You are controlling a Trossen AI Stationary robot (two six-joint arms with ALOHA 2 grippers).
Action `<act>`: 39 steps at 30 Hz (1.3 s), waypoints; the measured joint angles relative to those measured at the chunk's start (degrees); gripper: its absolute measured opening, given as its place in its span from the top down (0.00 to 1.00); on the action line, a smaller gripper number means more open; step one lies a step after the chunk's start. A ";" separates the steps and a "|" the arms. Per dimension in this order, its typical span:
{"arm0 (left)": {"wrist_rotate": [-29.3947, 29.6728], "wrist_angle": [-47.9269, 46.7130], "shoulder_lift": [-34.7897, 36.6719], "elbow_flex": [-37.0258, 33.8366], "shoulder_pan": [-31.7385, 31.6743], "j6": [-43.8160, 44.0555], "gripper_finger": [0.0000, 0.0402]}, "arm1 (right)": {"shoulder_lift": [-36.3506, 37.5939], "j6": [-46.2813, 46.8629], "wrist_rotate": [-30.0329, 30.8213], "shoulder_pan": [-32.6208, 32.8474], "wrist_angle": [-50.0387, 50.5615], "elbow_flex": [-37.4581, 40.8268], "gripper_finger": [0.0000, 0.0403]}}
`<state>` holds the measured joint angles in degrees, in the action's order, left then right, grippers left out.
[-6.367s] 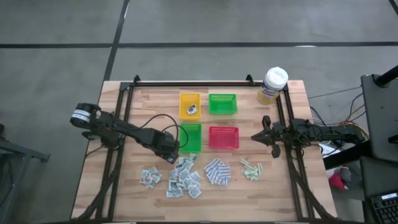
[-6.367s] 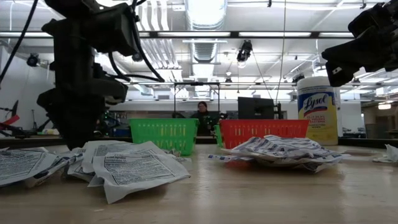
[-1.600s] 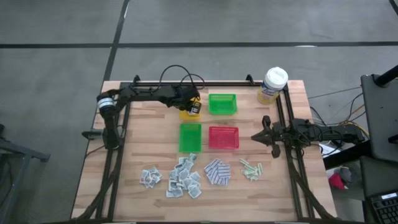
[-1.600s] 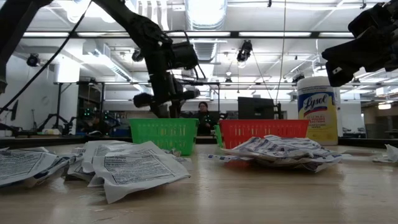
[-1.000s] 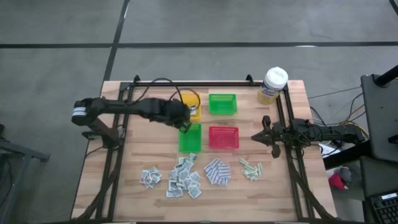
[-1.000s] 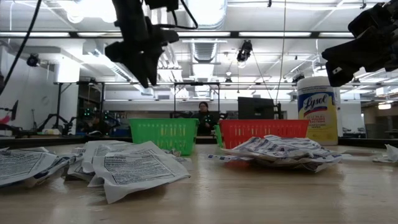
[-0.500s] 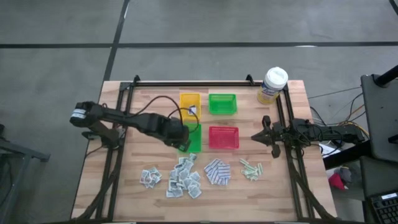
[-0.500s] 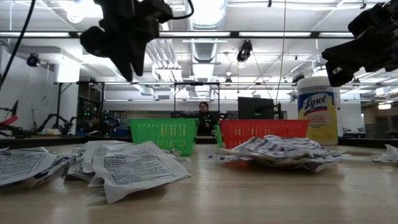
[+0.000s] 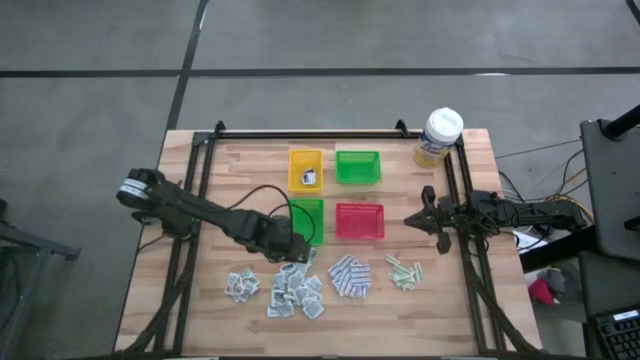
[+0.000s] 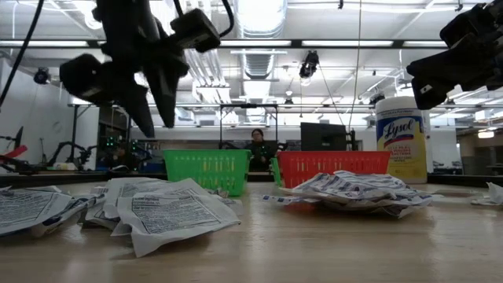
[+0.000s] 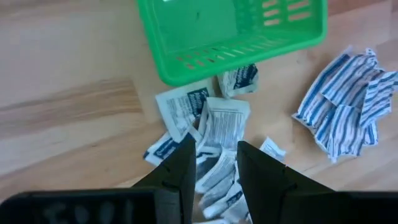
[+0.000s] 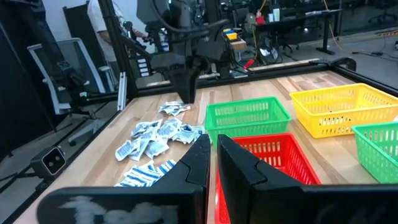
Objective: Pick & Place First Aid Supplies
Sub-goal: Put the blue alcohol pad into the yellow bin
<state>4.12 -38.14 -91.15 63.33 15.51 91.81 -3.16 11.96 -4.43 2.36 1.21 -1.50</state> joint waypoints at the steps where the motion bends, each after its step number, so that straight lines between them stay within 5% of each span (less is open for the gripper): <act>1: -0.01 0.68 -0.49 -0.29 0.00 0.22 0.73 | 0.00 -0.01 0.00 -0.01 0.00 0.00 0.93; 39: 1.33 10.24 -4.40 -9.90 0.04 -8.27 0.73 | 0.00 0.01 0.00 -0.01 0.00 0.00 0.93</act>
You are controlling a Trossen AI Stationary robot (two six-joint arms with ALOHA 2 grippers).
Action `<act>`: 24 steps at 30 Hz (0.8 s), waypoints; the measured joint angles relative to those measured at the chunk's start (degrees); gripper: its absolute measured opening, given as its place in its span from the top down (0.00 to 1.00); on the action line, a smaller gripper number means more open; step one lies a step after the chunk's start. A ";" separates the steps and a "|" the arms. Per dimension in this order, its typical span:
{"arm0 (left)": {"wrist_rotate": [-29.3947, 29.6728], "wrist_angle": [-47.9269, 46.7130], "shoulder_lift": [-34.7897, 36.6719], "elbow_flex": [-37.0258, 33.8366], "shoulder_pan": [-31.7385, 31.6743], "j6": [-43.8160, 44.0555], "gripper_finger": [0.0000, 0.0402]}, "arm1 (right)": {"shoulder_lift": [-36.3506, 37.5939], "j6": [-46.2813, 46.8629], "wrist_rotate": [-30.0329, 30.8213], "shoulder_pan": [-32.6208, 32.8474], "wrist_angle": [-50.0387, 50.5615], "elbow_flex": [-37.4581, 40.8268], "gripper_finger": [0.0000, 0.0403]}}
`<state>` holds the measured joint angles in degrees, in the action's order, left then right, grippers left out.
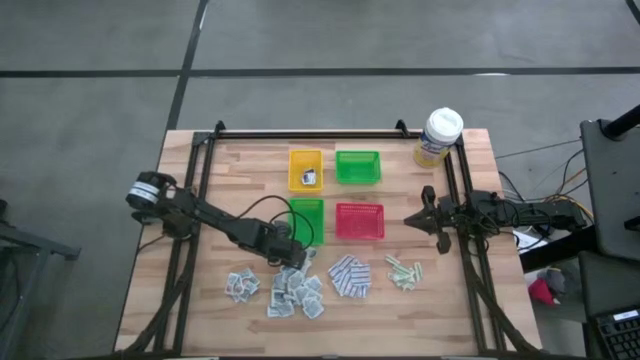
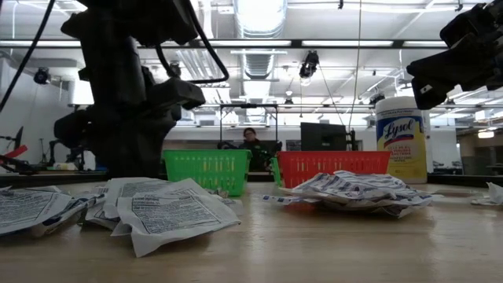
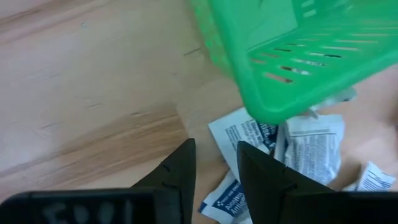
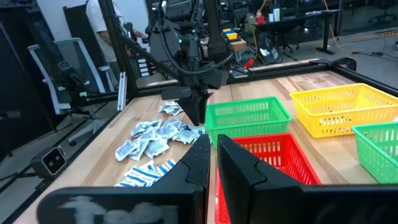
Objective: Pick & Place First Aid Supplies
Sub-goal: Put the blue alcohol pad into the yellow bin
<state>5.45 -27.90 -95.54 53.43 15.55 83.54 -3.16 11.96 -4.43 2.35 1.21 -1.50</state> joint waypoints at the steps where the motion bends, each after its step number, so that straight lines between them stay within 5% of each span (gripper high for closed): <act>1: 0.00 -0.02 -0.24 0.00 0.00 0.16 0.73 | 0.00 0.00 0.00 0.02 0.00 0.00 0.93; 24: 0.46 -7.83 0.12 -0.07 -0.07 2.86 0.79 | 0.00 -0.02 -0.01 0.02 0.00 0.00 0.93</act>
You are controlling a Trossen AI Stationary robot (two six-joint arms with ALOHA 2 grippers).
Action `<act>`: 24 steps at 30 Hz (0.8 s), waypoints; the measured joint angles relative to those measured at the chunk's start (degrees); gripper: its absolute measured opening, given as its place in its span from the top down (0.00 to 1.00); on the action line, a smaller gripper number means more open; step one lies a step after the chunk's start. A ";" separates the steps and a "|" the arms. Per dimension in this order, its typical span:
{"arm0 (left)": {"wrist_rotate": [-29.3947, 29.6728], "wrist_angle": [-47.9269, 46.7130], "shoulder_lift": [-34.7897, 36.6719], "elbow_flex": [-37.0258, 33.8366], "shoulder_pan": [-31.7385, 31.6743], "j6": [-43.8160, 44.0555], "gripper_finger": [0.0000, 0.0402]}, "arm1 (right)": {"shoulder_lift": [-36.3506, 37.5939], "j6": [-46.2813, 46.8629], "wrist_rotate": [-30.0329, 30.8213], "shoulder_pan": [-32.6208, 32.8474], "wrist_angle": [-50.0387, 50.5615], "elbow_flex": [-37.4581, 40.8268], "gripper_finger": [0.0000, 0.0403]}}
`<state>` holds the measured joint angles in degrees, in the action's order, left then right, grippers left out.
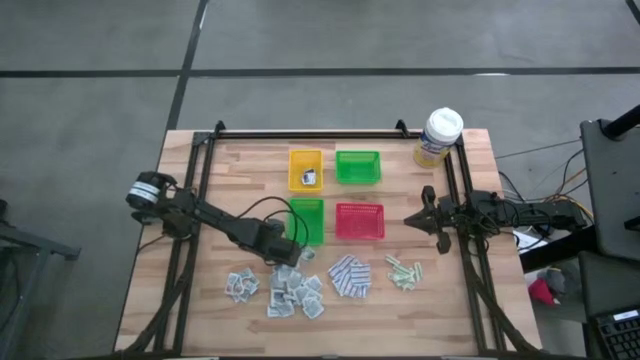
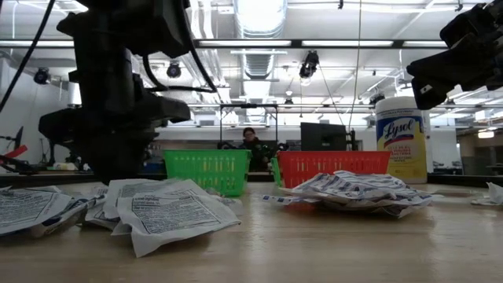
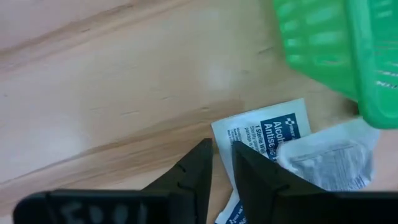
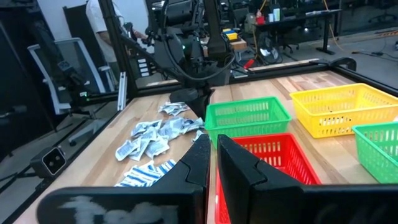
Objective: Pick & Place First Aid Supplies
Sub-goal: Put the blue alcohol pad into the yellow bin
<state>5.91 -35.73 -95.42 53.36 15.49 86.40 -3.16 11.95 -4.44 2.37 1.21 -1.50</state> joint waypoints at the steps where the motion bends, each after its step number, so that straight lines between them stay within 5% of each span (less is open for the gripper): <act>1: 0.00 -0.06 0.09 0.05 0.00 0.32 0.80 | 0.00 0.02 0.01 -0.02 0.00 0.00 0.93; 24: 2.47 0.82 0.96 0.54 -0.48 -0.87 0.81 | 0.00 0.02 0.01 -0.02 0.00 0.00 0.93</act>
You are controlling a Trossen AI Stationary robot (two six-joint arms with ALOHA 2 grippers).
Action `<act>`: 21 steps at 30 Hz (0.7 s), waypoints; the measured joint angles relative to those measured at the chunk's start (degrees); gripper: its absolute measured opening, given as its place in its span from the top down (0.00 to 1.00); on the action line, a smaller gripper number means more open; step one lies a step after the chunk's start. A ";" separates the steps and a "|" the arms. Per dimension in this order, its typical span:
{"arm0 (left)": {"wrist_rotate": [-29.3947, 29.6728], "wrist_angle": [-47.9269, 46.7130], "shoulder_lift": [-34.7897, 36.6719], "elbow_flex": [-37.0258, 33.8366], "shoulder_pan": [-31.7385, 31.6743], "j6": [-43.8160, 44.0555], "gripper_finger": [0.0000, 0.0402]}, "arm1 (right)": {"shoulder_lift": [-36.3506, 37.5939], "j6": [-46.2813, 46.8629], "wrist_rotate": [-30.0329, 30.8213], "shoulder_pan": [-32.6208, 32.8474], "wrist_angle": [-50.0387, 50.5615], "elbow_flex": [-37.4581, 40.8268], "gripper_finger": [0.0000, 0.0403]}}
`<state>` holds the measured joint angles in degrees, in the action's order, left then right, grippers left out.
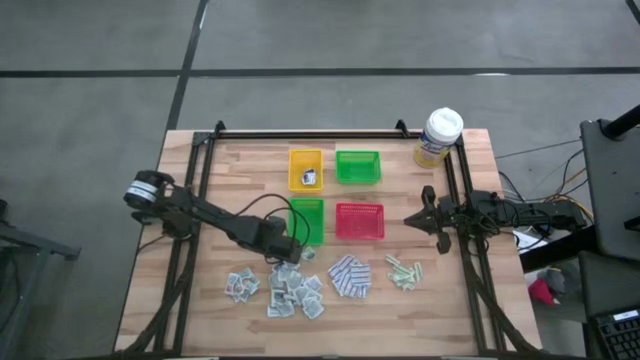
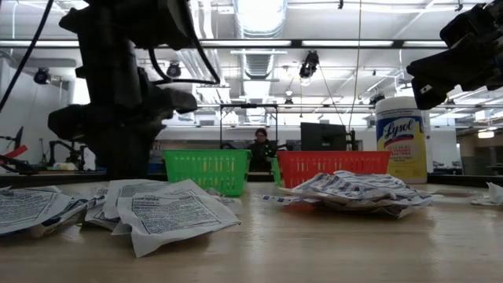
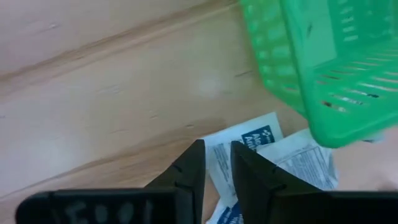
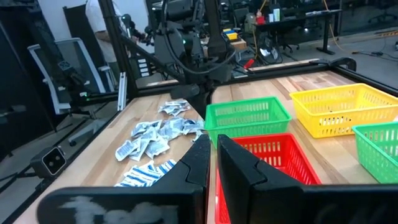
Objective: Pick & Place First Aid Supplies
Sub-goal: Put the blue alcohol pad into the yellow bin
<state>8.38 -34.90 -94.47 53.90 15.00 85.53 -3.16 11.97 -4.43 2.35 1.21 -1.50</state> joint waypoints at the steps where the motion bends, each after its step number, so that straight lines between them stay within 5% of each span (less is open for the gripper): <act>1: -0.01 0.25 -0.16 -0.04 0.00 -0.02 0.81 | 0.00 0.00 0.00 0.02 0.00 0.00 0.93; 11: -3.26 0.18 -0.09 -0.36 0.01 0.02 0.81 | 0.00 0.00 0.00 0.00 0.00 0.00 0.93; 21: -3.58 -1.69 1.83 -0.29 0.22 -10.11 0.81 | 0.00 -0.01 0.00 0.01 0.00 0.00 0.93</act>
<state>4.80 -36.60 -92.64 53.61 15.22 75.42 -3.16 11.96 -4.43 2.36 1.21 -1.50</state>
